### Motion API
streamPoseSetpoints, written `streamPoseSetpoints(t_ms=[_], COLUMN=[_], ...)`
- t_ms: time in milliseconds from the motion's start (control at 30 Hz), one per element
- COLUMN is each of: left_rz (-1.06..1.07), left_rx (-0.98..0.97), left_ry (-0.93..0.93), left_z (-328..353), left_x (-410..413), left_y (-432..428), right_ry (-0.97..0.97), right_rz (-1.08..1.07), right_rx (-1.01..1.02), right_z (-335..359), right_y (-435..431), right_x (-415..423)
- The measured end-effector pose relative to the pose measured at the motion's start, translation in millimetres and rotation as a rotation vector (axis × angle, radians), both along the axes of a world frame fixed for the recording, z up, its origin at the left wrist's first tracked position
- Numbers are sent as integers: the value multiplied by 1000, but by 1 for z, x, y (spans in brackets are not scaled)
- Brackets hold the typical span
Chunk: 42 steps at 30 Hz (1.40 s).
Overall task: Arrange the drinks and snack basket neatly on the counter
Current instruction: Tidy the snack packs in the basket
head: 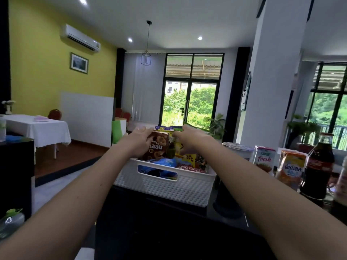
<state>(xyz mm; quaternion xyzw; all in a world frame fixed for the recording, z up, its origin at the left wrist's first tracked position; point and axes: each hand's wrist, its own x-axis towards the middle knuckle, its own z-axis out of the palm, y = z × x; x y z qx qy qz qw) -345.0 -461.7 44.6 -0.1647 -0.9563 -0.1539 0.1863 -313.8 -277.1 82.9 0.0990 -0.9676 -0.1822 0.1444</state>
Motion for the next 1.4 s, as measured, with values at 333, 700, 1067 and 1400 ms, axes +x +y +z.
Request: streamPoseSetpoints(t_ms=[333, 700, 1067, 1400], left_rz=[-49, 25, 69, 45], left_rx=[32, -31, -209, -190], left_ry=[-16, 61, 133, 58], left_z=[-1, -3, 17, 23], left_x=[-3, -2, 0, -16], left_y=[0, -1, 1, 4], right_ry=[97, 219, -19, 60], right_rz=[-33, -225, -188, -236], right_rx=[471, 517, -876, -802], right_z=[-2, 33, 11, -7], right_y=[-1, -3, 22, 35], right_x=[3, 36, 36, 15])
